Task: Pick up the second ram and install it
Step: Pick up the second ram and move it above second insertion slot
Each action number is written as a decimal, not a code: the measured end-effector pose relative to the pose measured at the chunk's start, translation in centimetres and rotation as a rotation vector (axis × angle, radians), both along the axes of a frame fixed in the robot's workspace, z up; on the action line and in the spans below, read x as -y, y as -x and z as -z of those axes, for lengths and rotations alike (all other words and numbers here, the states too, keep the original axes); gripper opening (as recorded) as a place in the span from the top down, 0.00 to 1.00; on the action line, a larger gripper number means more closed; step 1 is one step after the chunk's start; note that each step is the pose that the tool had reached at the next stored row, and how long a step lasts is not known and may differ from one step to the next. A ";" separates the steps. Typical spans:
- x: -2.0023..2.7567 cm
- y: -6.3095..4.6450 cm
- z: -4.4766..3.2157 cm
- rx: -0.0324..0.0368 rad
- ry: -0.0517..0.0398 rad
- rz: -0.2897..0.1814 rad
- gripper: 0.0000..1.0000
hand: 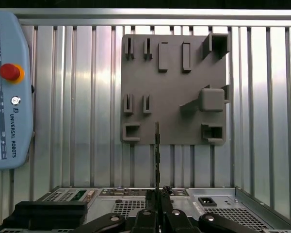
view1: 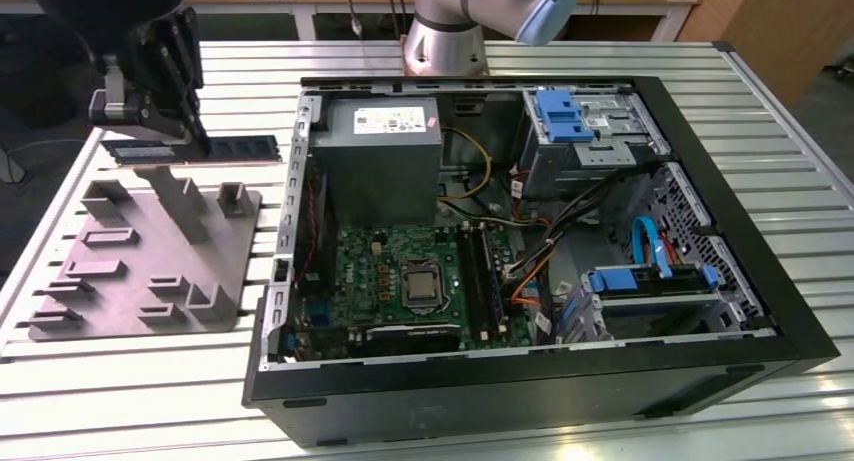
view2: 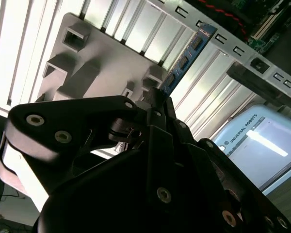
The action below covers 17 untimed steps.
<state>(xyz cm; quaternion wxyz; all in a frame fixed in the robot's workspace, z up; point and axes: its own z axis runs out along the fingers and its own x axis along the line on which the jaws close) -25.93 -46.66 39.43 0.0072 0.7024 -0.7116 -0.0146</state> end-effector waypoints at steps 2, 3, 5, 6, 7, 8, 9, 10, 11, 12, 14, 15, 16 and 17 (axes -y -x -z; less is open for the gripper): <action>0.00 -0.5 -0.01 -0.0001 0.0001 0.000 0.86; 0.00 -0.8 0.00 -0.0001 0.0000 0.000 0.86; 0.00 -1.3 -0.01 -0.0001 0.0001 0.000 0.86; 0.00 -1.5 0.00 -0.0001 0.0001 0.000 0.86; 0.00 -1.8 0.00 -0.0001 0.0001 0.000 0.86; 0.00 -2.0 0.00 -0.0001 0.0001 0.000 0.86; 0.00 -2.3 0.00 -0.0001 0.0001 0.000 0.86; 0.00 -2.6 0.00 0.0000 0.0000 0.000 0.86; 0.00 -2.8 0.00 -0.0001 0.0001 0.000 0.86; 0.00 -3.1 0.00 -0.0001 0.0001 0.000 0.86; 0.00 -3.6 0.00 -0.0001 0.0001 0.000 0.86; 0.00 -3.9 0.00 -0.0002 0.0001 0.000 0.86; 0.00 -4.2 0.00 -0.0002 0.0001 0.000 0.86; 0.00 -4.5 0.00 -0.0002 0.0001 0.000 0.86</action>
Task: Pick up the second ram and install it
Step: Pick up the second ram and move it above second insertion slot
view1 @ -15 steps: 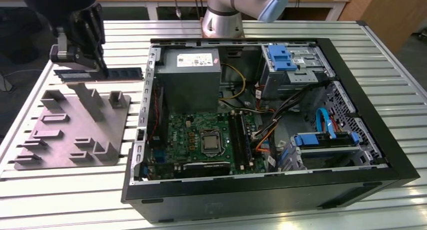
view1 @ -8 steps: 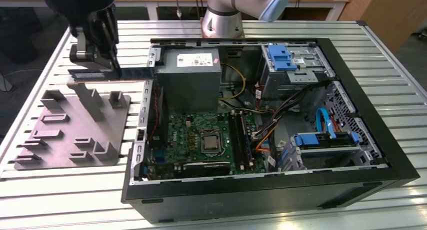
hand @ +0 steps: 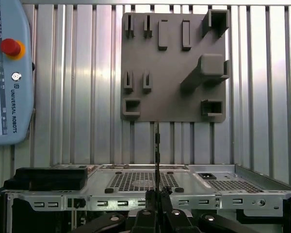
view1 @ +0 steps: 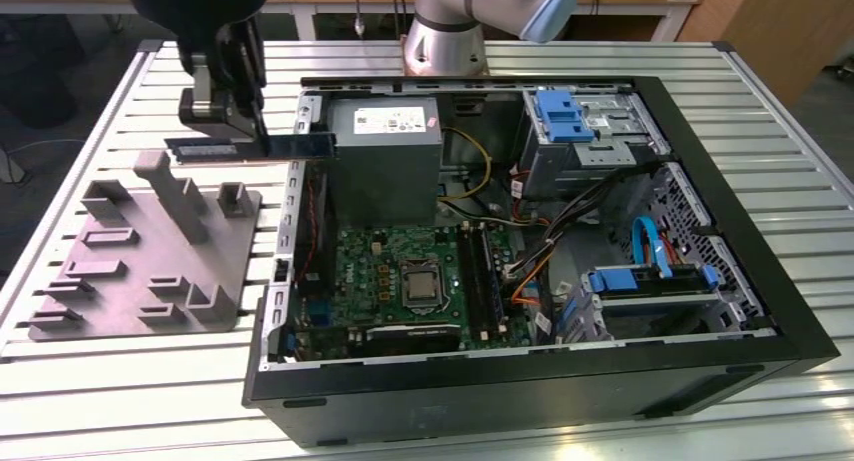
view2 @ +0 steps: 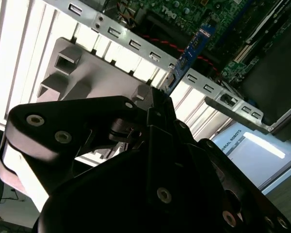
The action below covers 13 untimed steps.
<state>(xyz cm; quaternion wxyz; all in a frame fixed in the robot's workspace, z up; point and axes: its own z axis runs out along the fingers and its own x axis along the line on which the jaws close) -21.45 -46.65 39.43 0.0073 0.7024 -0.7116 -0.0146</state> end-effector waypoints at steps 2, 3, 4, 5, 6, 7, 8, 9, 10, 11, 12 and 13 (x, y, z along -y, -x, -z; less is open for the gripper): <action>0.00 -0.6 0.00 -0.0001 0.0000 0.000 0.86; 0.00 -1.0 0.00 -0.0002 0.0000 0.000 0.86; 0.00 -1.4 0.01 -0.0003 0.0000 0.000 0.86; 0.00 -1.8 0.01 -0.0004 0.0000 0.000 0.86; 0.00 -2.2 0.01 -0.0007 0.0001 0.000 0.86; 0.00 -2.6 0.02 -0.0008 0.0000 0.000 0.86; 0.00 -3.1 0.02 -0.0010 0.0001 0.000 0.86; 0.00 -3.5 0.03 -0.0011 0.0001 0.000 0.86; 0.00 -3.9 0.03 -0.0012 0.0000 0.000 0.86; 0.00 -4.3 0.04 -0.0014 0.0000 0.000 0.86; 0.00 -4.7 0.04 -0.0015 0.0000 0.000 0.86; 0.00 -5.1 0.05 -0.0017 0.0000 0.000 0.86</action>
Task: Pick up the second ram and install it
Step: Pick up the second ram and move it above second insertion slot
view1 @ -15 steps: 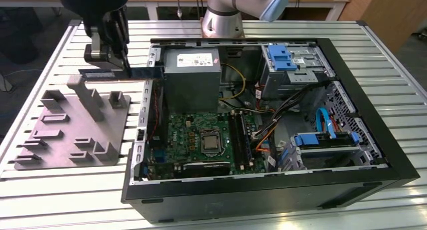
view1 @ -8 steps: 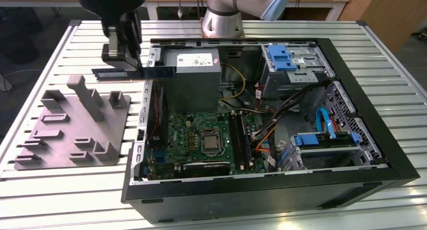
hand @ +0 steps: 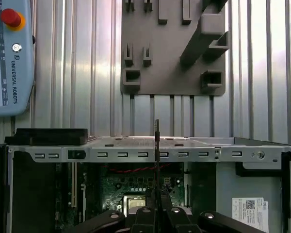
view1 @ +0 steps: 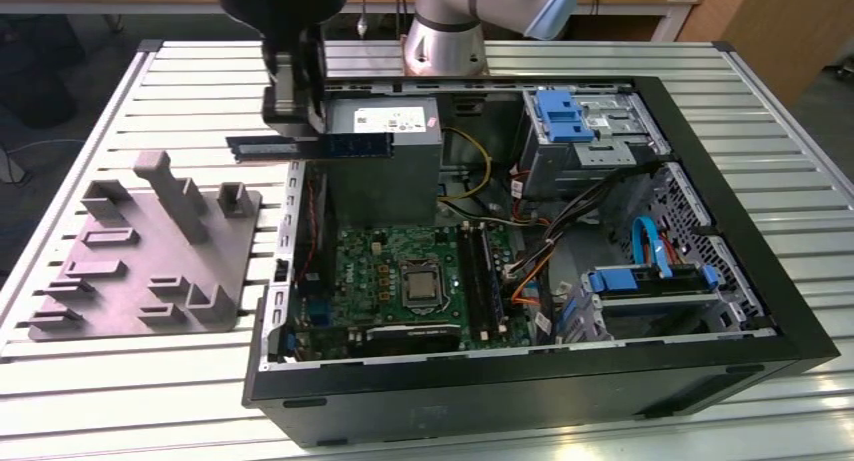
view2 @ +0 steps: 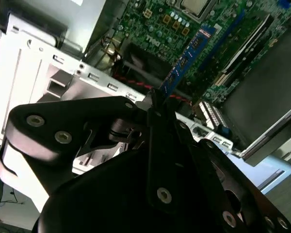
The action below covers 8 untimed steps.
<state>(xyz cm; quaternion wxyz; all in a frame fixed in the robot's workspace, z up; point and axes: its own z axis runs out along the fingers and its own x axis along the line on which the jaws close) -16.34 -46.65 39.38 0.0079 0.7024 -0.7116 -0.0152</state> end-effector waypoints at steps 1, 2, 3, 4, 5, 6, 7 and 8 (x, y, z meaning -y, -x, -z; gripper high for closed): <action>0.00 -0.4 0.00 -0.0002 0.0000 0.000 0.86; 0.00 -0.9 0.01 -0.0005 0.0000 0.000 0.86; 0.00 -1.3 0.01 -0.0007 0.0001 0.000 0.86; 0.00 -1.6 0.02 -0.0008 0.0000 0.000 0.86; 0.00 -2.0 0.03 -0.0009 0.0000 0.000 0.86; 0.00 -2.3 0.04 -0.0010 0.0000 0.000 0.86; 0.00 -2.6 0.04 -0.0011 0.0001 0.000 0.86; 0.00 -3.0 0.05 -0.0012 0.0000 0.000 0.86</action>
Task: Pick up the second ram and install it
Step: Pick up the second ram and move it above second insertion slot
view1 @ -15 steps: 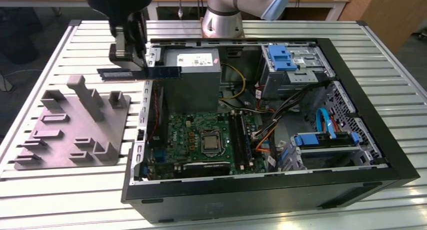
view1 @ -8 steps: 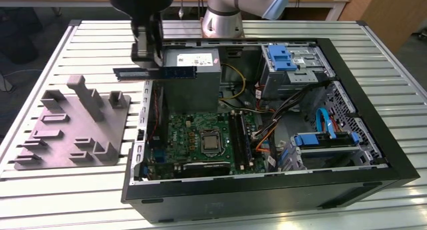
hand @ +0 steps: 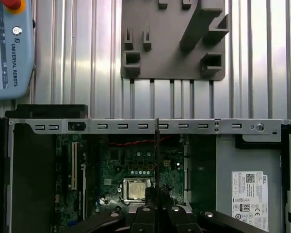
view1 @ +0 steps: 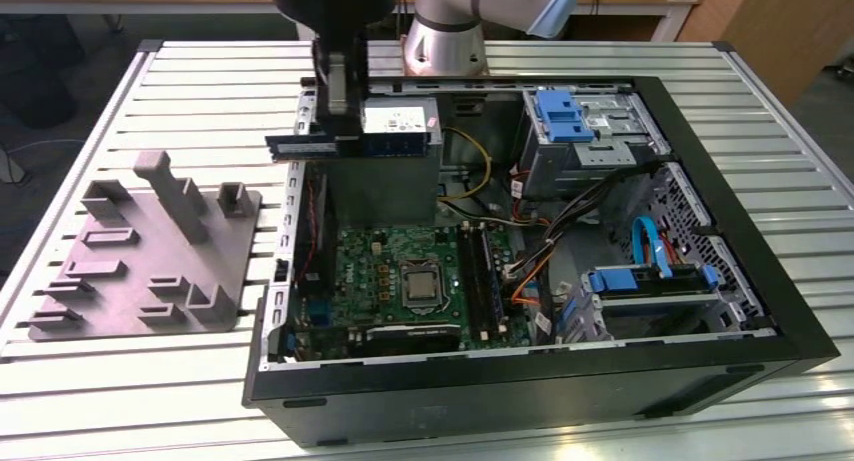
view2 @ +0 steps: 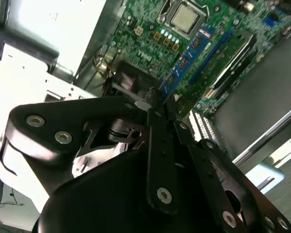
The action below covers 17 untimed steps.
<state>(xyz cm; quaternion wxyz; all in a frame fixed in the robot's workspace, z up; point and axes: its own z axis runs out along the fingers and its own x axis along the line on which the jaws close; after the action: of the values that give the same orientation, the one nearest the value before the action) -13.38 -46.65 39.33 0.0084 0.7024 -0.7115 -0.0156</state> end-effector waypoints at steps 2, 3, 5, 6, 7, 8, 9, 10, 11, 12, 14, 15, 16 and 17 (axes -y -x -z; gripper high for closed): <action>0.00 -0.6 0.01 -0.0002 0.0000 0.000 0.86; 0.00 -0.9 0.02 -0.0003 0.0000 0.000 0.86; 0.00 -1.5 0.03 -0.0005 0.0000 0.000 0.86; 0.00 -1.8 0.04 -0.0006 0.0000 0.000 0.86; 0.00 -2.1 0.05 -0.0007 0.0000 0.000 0.86; 0.00 -2.5 0.05 -0.0008 0.0000 0.000 0.86; 0.00 -2.7 0.06 -0.0009 0.0000 0.000 0.86; 0.00 -2.9 0.07 -0.0009 0.0000 0.000 0.86; 0.00 -3.2 0.09 -0.0010 -0.0001 0.000 0.86; 0.00 -3.4 0.10 -0.0012 0.0000 0.000 0.86; 0.00 -3.8 0.12 -0.0014 0.0000 0.000 0.86; 0.00 -4.1 0.13 -0.0015 0.0000 0.000 0.86; 0.00 -4.3 0.16 -0.0016 -0.0001 0.000 0.86; 0.00 -4.5 0.17 -0.0018 0.0000 0.000 0.86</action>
<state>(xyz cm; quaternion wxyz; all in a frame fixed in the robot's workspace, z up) -8.83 -46.65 39.16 0.0090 0.7024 -0.7116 -0.0163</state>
